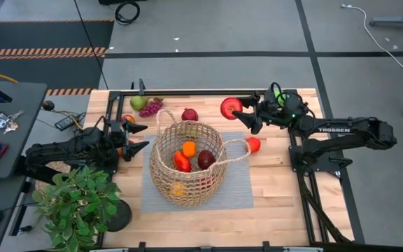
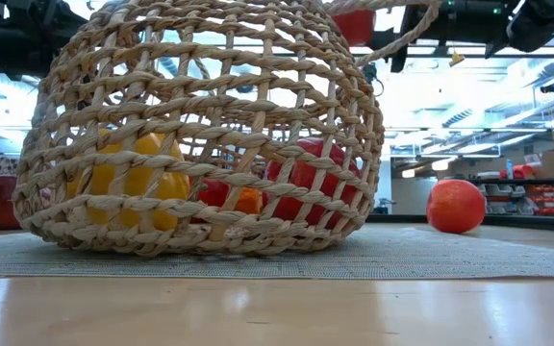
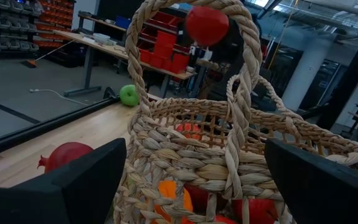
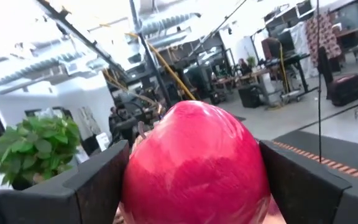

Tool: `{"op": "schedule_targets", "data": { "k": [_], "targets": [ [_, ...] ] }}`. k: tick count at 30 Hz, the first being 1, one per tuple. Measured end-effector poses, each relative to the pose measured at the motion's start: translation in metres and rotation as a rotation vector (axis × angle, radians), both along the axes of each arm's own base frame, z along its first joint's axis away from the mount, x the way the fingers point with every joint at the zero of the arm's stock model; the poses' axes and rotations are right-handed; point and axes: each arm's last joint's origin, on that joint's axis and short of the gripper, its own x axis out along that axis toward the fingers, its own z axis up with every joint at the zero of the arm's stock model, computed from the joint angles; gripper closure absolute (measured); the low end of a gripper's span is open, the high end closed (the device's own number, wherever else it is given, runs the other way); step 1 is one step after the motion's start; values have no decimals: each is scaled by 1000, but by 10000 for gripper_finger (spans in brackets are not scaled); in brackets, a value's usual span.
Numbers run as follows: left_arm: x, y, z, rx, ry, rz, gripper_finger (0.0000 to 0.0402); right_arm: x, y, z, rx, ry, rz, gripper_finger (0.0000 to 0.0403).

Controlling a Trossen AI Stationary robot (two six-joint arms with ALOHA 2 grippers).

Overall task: Build produce basket
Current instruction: Put the red apple into the brown woven basket

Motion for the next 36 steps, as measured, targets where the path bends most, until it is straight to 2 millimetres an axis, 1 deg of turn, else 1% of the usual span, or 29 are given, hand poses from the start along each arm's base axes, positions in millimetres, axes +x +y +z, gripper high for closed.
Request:
{"op": "schedule_targets", "data": {
  "k": [7, 10, 13, 16, 22, 29, 32, 36],
  "targets": [
    [0, 0, 0, 0, 0, 0, 12, 6, 17, 4, -40, -64, 5, 53],
    [0, 0, 0, 0, 0, 0, 12, 11, 21, 3, -55, -72, 3, 53],
    [0, 0, 0, 0, 0, 0, 12, 19, 22, 6, -57, -50, 13, 53],
    [0, 0, 0, 0, 0, 0, 12, 33, 25, 9, -63, 15, 38, 53],
    [0, 0, 0, 0, 0, 0, 12, 68, 34, 12, -129, 144, 72, 53],
    [0, 0, 0, 0, 0, 0, 12, 109, 44, 8, -163, 284, 129, 53],
    [0, 0, 0, 0, 0, 0, 12, 123, 48, 4, -172, 360, 147, 53],
    [0, 0, 0, -1, 0, 0, 12, 136, 52, 1, -203, 403, 158, 53]
  ]
}}
